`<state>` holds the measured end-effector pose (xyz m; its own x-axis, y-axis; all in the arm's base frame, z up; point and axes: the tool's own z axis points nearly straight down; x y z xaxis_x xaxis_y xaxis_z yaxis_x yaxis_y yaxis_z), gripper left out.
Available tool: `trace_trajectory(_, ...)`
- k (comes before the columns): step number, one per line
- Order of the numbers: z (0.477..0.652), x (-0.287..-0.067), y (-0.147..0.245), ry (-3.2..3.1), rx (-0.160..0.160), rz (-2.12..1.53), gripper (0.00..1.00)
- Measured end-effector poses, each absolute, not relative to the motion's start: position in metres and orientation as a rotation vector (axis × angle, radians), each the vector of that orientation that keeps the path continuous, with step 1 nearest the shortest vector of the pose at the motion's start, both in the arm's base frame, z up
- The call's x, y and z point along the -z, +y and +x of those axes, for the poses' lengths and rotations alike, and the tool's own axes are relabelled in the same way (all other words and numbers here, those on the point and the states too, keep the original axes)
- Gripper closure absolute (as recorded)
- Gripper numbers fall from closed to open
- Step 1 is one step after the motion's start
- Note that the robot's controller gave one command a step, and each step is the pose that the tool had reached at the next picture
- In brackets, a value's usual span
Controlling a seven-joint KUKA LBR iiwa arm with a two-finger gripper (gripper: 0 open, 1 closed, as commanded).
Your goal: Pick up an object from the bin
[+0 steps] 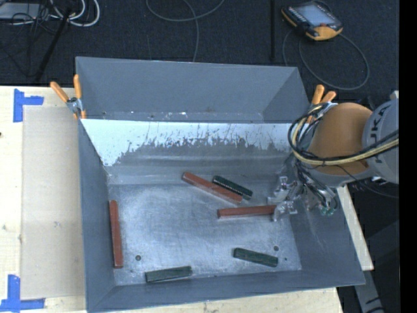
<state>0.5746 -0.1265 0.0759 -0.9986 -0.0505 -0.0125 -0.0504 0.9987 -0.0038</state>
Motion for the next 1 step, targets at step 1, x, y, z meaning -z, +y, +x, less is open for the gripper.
trace_trajectory(1,0.5626,-0.2488,-0.1030,3.133,0.002,-0.048,1.00)
